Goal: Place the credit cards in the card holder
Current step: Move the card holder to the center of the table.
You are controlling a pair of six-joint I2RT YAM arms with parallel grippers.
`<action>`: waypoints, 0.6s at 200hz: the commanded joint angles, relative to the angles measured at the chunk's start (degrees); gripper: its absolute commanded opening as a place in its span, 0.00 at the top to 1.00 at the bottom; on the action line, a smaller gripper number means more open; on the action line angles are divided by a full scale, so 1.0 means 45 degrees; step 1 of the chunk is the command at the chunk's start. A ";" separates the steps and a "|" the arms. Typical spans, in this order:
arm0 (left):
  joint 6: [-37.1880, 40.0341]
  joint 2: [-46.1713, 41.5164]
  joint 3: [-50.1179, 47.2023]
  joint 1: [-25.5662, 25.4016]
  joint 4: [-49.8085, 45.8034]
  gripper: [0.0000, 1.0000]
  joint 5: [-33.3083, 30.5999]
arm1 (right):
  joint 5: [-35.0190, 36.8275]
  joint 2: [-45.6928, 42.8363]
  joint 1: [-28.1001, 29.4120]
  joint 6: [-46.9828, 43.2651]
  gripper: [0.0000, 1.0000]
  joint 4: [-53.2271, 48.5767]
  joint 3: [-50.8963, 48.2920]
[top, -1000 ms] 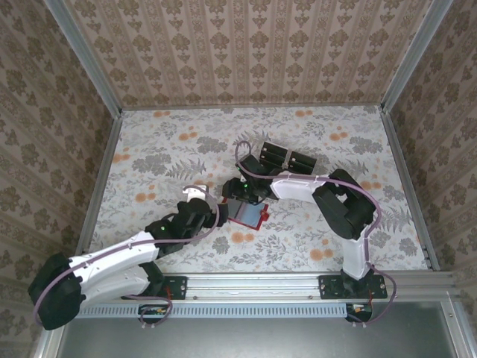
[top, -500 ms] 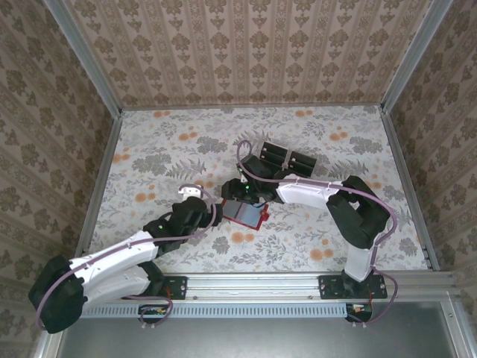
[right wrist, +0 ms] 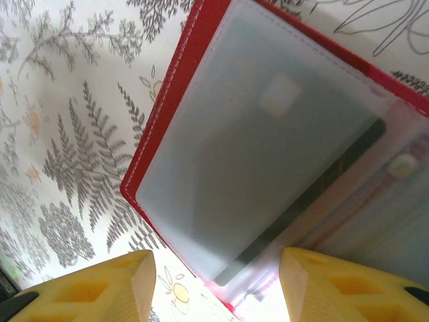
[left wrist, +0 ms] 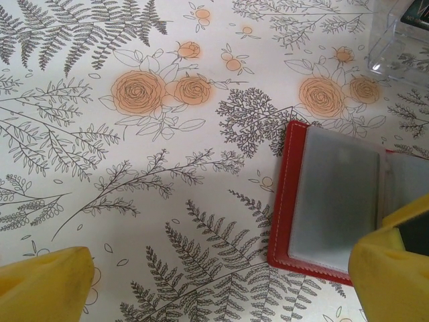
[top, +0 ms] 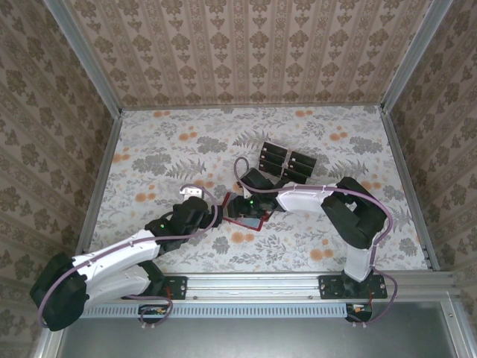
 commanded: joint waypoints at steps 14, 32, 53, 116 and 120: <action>-0.0003 0.0127 0.0465 0.0067 -0.0187 0.00 0.0025 | -0.0111 -0.0056 0.0040 -0.1646 0.47 -0.2026 -0.0549; 0.0014 0.0239 0.0566 0.0062 -0.0151 0.00 0.0079 | -0.0109 -0.0108 0.0021 -0.2099 0.47 -0.2384 -0.0572; 0.0033 0.0337 0.0640 0.0065 -0.0139 0.00 0.0120 | -0.0166 -0.0190 -0.0029 -0.2665 0.48 -0.2851 -0.0475; 0.0035 0.0903 0.0911 0.0064 -0.0005 0.00 0.0240 | -0.1551 -0.2493 -0.0740 -0.3239 0.46 -0.2345 0.0601; 0.0049 0.0975 0.0960 0.0071 -0.0047 0.00 0.0248 | -0.1527 -0.2708 -0.0859 -0.3236 0.46 -0.2329 0.0678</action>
